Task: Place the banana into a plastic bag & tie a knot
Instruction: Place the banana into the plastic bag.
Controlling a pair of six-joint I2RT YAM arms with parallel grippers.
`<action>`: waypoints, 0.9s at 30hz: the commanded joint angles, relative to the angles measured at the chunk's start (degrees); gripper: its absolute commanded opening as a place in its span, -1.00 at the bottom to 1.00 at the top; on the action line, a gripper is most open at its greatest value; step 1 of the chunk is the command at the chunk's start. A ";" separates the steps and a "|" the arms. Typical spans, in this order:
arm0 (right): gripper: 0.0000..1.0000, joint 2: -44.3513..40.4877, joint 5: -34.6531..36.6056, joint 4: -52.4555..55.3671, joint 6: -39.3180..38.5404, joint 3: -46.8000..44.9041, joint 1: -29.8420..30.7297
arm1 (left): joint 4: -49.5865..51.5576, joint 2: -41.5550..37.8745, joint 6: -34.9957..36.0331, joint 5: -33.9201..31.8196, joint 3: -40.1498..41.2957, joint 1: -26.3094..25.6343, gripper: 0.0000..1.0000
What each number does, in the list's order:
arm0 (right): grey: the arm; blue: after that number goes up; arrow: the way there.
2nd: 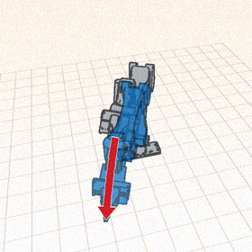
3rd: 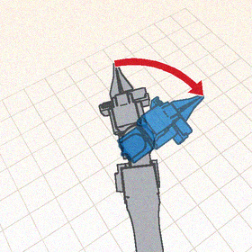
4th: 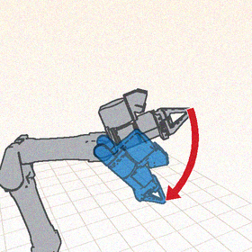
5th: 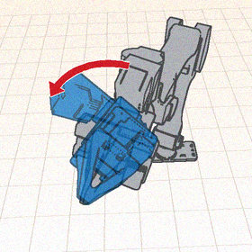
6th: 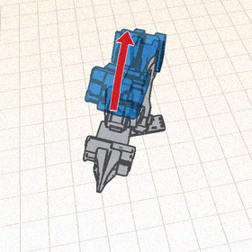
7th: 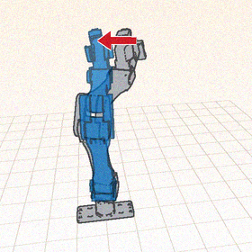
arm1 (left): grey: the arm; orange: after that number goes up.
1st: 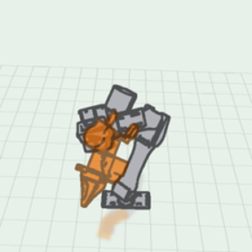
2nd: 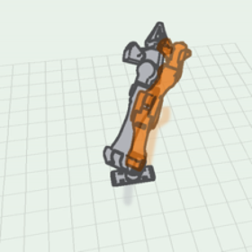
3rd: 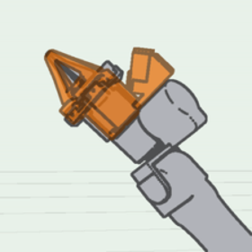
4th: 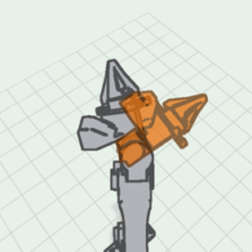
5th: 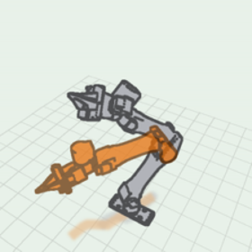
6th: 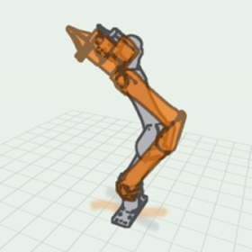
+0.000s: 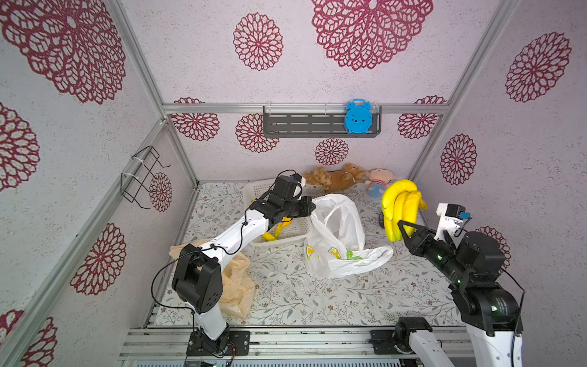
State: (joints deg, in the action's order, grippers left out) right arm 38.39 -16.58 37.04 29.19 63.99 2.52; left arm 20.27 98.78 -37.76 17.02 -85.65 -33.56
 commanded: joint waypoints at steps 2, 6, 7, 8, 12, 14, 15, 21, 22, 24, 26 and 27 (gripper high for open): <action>-1.00 4.36 -0.66 -6.71 -1.24 0.38 -0.24 | -2.58 -3.16 1.01 -2.45 -0.22 -1.24 -1.00; -1.00 4.79 -18.93 -13.14 2.63 -3.27 -0.07 | -1.76 -1.58 1.42 -4.21 -2.09 -0.73 -1.00; -1.00 4.02 -21.77 -12.96 2.70 -3.92 0.08 | -1.68 -1.04 1.50 -3.99 -2.75 -0.63 -1.00; -1.00 2.64 -22.66 -11.99 2.16 -4.29 0.20 | -1.63 -0.43 1.62 -3.93 -3.33 -0.72 -1.00; -1.00 -1.83 -22.51 -7.21 -0.19 -3.30 0.20 | -1.60 1.29 1.44 -3.35 -5.04 -0.72 -1.00; -1.00 -3.43 -24.46 -8.67 1.12 -3.46 0.20 | -1.62 1.90 1.33 -2.84 -5.55 -0.72 -1.00; -1.00 -4.15 -26.18 -10.80 2.73 -3.88 0.19 | -1.73 2.18 1.30 -2.64 -5.66 -0.81 -1.00; -1.00 -4.03 -37.87 -18.62 12.49 -8.28 0.21 | -1.00 3.63 1.25 -2.80 -7.25 -0.81 -1.00; -1.00 -3.64 -38.75 -17.31 12.20 -8.66 0.21 | -0.87 3.74 1.27 -2.91 -7.62 -0.81 -1.00; -1.00 -2.84 -40.19 -14.47 10.75 -9.35 0.25 | -0.91 3.79 1.32 -2.91 -8.00 -0.87 -1.00; -1.00 -2.00 -40.92 -11.64 8.85 -9.99 0.29 | -1.27 3.91 1.21 -2.83 -8.13 -0.82 -1.00; -1.00 -1.26 -41.08 -9.92 7.71 -10.14 0.29 | -1.52 3.98 1.13 -2.73 -8.13 -0.80 -1.00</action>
State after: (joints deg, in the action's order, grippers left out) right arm 35.88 -53.60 25.43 38.48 53.71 2.68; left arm 19.27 102.15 -37.28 14.31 -92.18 -34.13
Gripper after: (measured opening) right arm 0.288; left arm 0.045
